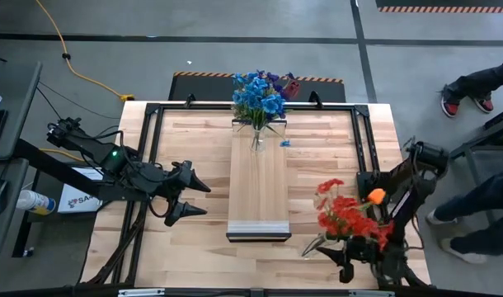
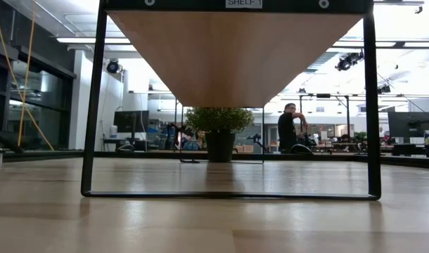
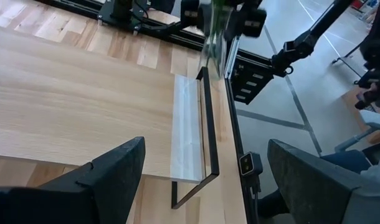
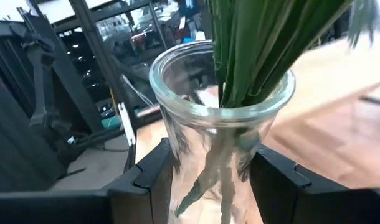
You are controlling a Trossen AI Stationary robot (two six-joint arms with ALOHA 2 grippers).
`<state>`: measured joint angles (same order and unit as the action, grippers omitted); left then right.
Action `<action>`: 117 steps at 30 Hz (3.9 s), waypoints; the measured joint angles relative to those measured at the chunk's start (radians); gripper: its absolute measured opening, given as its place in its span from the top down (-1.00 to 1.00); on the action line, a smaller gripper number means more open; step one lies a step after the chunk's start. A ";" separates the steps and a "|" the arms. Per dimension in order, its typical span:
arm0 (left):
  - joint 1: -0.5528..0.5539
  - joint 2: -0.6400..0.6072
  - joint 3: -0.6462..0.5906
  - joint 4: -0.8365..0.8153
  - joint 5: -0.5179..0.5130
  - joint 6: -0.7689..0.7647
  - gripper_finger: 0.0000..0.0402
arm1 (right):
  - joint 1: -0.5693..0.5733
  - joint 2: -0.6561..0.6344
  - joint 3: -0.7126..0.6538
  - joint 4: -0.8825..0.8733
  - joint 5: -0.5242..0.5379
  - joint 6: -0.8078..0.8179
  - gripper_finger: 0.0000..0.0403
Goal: Pick and place flowers into a vace then onto a shelf
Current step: Put the transparent vase on the shelf
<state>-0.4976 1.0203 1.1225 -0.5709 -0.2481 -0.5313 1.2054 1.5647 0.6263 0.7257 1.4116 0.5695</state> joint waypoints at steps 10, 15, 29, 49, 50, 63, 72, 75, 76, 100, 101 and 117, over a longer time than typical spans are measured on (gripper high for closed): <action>0.000 0.000 0.000 0.000 0.000 -0.007 -0.84 | 0.006 -0.227 0.076 -0.108 0.100 -0.278 0.19; 0.000 0.000 0.000 0.000 0.000 -0.027 -0.84 | 0.005 -0.298 0.145 -0.108 0.163 -0.480 0.19; 0.000 0.000 0.000 -0.009 0.000 -0.050 -0.84 | -0.097 -0.338 0.320 -0.108 0.161 -0.797 0.19; 0.000 -0.006 0.000 -0.132 0.032 -0.136 -0.84 | -0.270 -0.338 0.342 -0.159 0.018 -0.654 0.19; 0.000 -0.007 0.000 -0.147 0.032 -0.138 -0.84 | -0.285 -0.338 0.342 -0.183 -0.013 -0.623 0.19; 0.000 -0.011 0.000 -0.326 0.056 -0.237 -0.84 | -0.583 -0.335 0.342 -0.578 -0.497 -0.124 0.19; 0.000 -0.011 0.000 -0.417 0.058 -0.268 -0.84 | -0.719 -0.319 0.345 -0.588 -0.703 -0.113 0.19; 0.000 -0.011 0.000 -0.442 0.056 -0.284 -0.84 | -0.741 -0.270 0.409 -0.704 -0.745 -0.087 0.19; 0.000 -0.011 0.000 -0.444 0.055 -0.285 -0.84 | -0.745 -0.248 0.445 -0.754 -0.750 -0.082 0.19; 0.000 -0.011 0.000 -0.507 0.063 -0.286 -0.84 | -0.719 0.099 0.948 -1.208 -0.658 -0.183 0.19; 0.000 -0.011 0.000 -0.518 0.063 -0.286 -0.84 | -0.714 0.099 0.937 -1.207 -0.655 -0.170 0.19; 0.000 -0.027 0.000 -0.614 0.064 -0.297 -0.84 | -0.682 0.098 0.862 -1.163 -0.625 -0.029 0.19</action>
<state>-0.4980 0.9929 1.1229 -1.1848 -0.1841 -0.8280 0.5232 1.6625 1.4879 -0.4370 0.7865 0.5409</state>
